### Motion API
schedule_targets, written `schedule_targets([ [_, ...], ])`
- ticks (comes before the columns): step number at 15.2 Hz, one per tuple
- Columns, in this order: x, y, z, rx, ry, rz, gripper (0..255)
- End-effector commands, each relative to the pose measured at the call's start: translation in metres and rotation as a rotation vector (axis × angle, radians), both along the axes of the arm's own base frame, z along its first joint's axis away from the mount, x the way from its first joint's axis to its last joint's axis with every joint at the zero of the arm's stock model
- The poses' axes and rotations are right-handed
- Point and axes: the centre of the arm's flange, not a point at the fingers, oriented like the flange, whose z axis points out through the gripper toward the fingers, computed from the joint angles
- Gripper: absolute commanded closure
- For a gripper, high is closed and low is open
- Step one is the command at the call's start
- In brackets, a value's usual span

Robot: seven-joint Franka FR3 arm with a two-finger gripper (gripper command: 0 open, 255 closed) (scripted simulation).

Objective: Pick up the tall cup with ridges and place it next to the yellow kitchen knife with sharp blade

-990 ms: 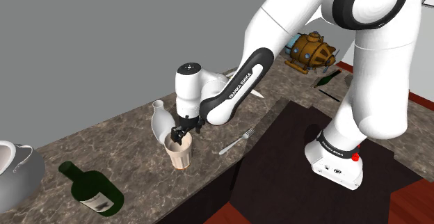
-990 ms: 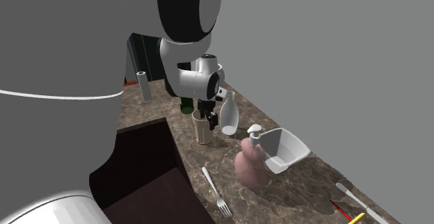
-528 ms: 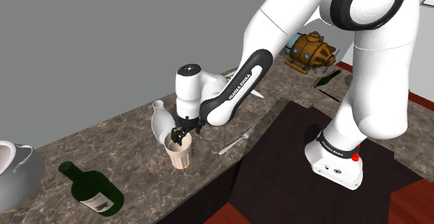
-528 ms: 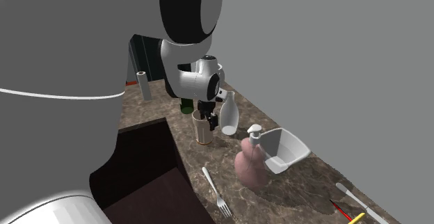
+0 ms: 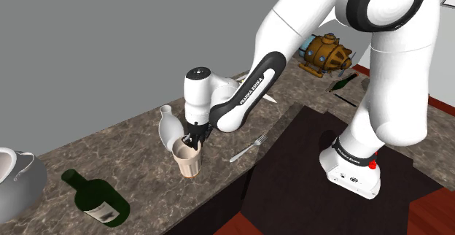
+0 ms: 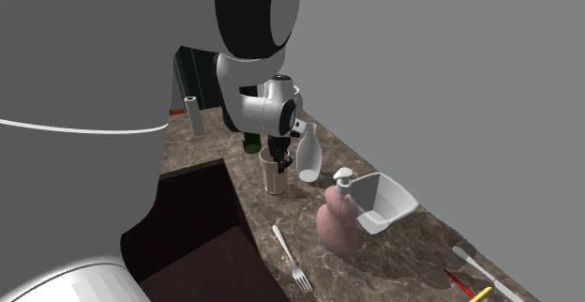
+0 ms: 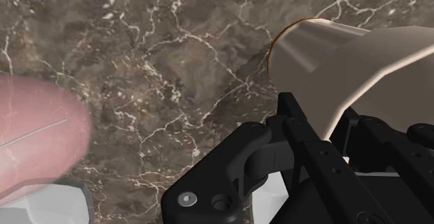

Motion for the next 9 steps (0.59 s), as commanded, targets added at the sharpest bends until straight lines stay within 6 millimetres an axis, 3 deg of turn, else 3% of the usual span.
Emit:
schedule_targets([
  [1, 0.0, 0.0, 0.0, 0.0, 0.0, -0.001, 255],
  [9, 0.0, 0.0, 0.037, 0.0, 0.0, -0.001, 255],
])
